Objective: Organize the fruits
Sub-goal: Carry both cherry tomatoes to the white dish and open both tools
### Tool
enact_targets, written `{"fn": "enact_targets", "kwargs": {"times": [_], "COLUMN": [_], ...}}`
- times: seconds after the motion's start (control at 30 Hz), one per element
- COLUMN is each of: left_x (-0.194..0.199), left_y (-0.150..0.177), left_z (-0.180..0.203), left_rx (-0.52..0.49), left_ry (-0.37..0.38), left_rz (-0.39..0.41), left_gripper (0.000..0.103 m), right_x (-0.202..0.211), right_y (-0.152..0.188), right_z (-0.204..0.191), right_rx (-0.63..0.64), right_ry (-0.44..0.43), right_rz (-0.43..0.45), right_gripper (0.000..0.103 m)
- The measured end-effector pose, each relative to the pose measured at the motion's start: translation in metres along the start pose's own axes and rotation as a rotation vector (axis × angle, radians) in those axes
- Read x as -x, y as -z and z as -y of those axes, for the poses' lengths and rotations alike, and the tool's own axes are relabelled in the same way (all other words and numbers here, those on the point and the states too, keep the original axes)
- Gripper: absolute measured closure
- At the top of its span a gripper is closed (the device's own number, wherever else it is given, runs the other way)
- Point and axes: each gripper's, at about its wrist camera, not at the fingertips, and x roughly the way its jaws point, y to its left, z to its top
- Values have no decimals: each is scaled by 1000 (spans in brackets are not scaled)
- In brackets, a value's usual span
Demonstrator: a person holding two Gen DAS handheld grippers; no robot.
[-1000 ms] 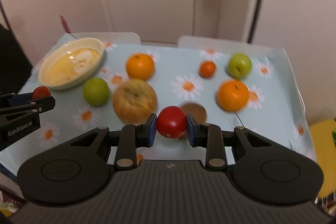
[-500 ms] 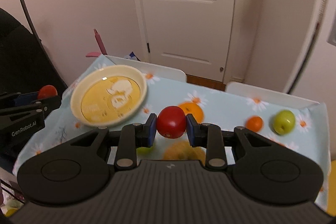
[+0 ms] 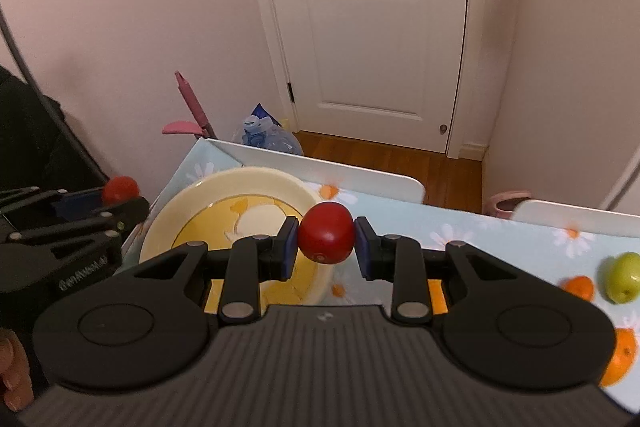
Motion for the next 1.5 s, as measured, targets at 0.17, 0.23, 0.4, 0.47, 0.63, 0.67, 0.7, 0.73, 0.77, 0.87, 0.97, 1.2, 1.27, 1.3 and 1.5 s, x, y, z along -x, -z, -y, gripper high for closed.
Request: {"fn": "enact_targets", "kwargs": {"times": [0.17, 0.23, 0.4, 0.47, 0.63, 0.67, 0.7, 0.73, 0.77, 0.87, 0.97, 1.2, 1.27, 1.3, 1.5], "left_x": [-42, -56, -92, -103, -126, -128, -130, -129, -129, -125, -115, -93, -87, -84, -74], "left_y": [-4, -4, -3, -3, -1, -2, -2, -1, -1, -3, -3, 2, 5, 7, 18], "left_z": [-5, -4, 0, 4, 12, 13, 14, 15, 15, 10, 1, -22, -28, -30, -39], "left_rx": [-30, -44, -84, -103, -126, -131, -137, -141, -148, -155, -131, -58, -32, -22, 18], "left_ry": [35, 51, 90, 106, 141, 145, 150, 153, 151, 143, 149, 122, 118, 112, 106], "left_rz": [-29, -39, -72, -80, -109, -113, -116, -115, -112, -95, -97, -122, -124, -127, -144], "left_gripper": [69, 69, 69, 69, 69, 69, 67, 61, 54, 9, 9, 7, 6, 6, 6], "right_x": [-37, -50, -72, -77, -85, -85, -86, -86, -86, -83, -83, -90, -94, -96, -115], "right_y": [-10, -12, -13, -12, -11, -11, -11, -12, -12, -15, -17, -16, -15, -14, -6], "right_z": [-8, -9, -3, 1, 11, 12, 13, 14, 15, 14, 12, -4, -11, -15, -36], "right_rx": [-30, -41, -68, -76, -101, -103, -102, -102, -101, -97, -70, 1, 31, 50, 164], "right_ry": [10, 19, 38, 48, 66, 68, 70, 71, 71, 56, 34, -28, -46, -57, -87], "right_rz": [-22, -35, -62, -70, -84, -86, -88, -89, -91, -92, -94, -118, -126, -127, -132], "right_gripper": [59, 59, 59, 59, 59, 59, 59, 59, 59, 59, 59, 59, 59, 59, 59]}}
